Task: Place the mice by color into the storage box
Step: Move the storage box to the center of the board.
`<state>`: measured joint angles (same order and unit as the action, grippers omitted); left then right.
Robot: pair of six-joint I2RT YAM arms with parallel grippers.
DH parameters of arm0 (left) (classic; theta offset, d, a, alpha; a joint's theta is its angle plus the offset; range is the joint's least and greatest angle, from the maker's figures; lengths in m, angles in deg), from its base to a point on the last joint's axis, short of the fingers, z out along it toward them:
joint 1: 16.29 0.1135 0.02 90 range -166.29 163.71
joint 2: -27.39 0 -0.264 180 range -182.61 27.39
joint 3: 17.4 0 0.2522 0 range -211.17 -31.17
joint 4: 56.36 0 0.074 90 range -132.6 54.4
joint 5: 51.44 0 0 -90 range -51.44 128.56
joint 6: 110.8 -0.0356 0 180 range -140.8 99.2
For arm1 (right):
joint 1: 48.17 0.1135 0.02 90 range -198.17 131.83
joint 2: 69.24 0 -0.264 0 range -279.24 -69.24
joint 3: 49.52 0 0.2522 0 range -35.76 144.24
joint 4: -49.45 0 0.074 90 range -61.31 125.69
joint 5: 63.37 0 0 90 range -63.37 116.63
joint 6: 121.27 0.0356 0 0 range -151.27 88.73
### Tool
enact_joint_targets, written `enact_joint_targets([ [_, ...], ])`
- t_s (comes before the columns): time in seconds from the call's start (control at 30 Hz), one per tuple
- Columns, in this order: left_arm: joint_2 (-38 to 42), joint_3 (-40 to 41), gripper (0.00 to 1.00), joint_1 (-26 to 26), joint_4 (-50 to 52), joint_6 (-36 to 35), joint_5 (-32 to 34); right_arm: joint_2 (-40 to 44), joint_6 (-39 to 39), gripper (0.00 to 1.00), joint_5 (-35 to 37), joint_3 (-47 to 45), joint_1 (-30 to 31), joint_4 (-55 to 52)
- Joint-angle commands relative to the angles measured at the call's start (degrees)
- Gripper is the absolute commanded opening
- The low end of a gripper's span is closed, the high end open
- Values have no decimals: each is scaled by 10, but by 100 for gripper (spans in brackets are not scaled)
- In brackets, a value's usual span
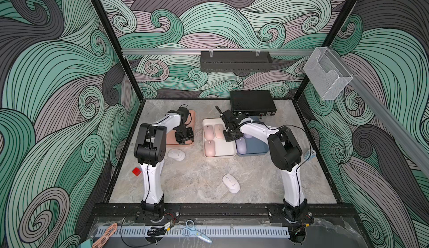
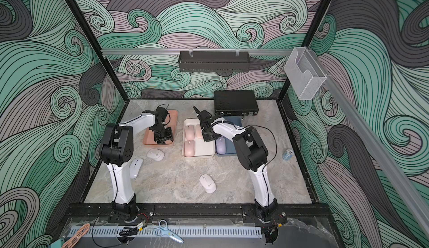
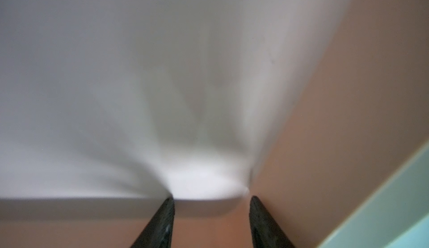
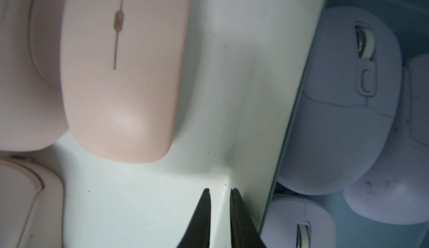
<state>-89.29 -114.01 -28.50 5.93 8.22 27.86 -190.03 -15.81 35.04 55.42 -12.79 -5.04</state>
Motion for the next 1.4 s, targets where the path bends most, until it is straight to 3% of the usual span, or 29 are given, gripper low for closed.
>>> enact_joint_targets([
  [0.0,18,32,51,-21,-20,23,-22,34,10,18,33,-29,-6,-11],
  [0.33,34,80,51,-77,-69,54,-41,70,15,18,56,-82,-9,-11],
  [0.57,45,84,51,-126,-81,84,-28,100,10,18,60,-99,-9,-12],
  [0.8,86,120,51,-141,-92,119,1,144,2,20,56,-91,-8,-26],
  [1.0,138,109,57,-143,-62,108,24,202,-4,31,38,-77,-9,-39],
  [1.23,246,62,71,-142,25,80,87,300,-5,46,19,-121,-7,-35],
  [1.37,330,108,74,-114,48,134,137,363,-1,52,0,-189,-3,-14],
])
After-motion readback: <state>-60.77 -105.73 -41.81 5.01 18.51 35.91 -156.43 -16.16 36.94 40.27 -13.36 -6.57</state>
